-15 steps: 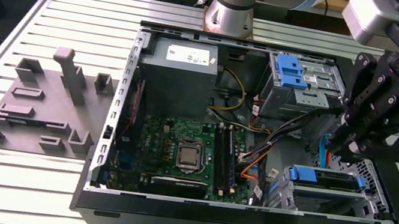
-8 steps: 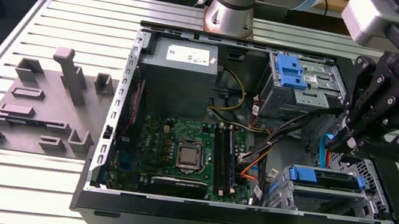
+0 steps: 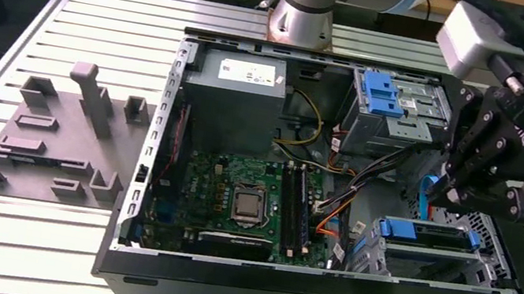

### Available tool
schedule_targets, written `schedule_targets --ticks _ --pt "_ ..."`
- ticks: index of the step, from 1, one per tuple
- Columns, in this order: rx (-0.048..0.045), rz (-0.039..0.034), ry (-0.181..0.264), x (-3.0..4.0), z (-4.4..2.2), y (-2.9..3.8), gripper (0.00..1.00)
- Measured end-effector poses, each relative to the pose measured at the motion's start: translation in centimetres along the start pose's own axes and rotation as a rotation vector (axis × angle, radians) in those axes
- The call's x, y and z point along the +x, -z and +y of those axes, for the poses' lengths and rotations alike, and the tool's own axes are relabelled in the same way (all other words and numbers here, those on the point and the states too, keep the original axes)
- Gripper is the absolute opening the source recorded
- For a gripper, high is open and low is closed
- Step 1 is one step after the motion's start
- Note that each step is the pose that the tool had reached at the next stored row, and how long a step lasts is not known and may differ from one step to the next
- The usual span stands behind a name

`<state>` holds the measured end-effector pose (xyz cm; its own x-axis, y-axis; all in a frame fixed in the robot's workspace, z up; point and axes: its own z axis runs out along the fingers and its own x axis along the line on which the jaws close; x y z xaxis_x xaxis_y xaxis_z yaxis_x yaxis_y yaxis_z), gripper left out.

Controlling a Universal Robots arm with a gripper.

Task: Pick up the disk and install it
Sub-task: 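Insert the disk into the insertion slot, then insert the first disk wire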

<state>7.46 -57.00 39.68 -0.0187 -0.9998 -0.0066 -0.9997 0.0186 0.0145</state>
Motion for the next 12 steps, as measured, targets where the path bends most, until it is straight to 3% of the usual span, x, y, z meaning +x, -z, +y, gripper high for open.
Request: schedule_targets --ticks 7,12 --pt "0.0 0.0001 0.0 0.01 -0.02 -1.25 0.11" --pt "0.0 0.0001 0.0 0.01 -0.02 -1.46 0.11"
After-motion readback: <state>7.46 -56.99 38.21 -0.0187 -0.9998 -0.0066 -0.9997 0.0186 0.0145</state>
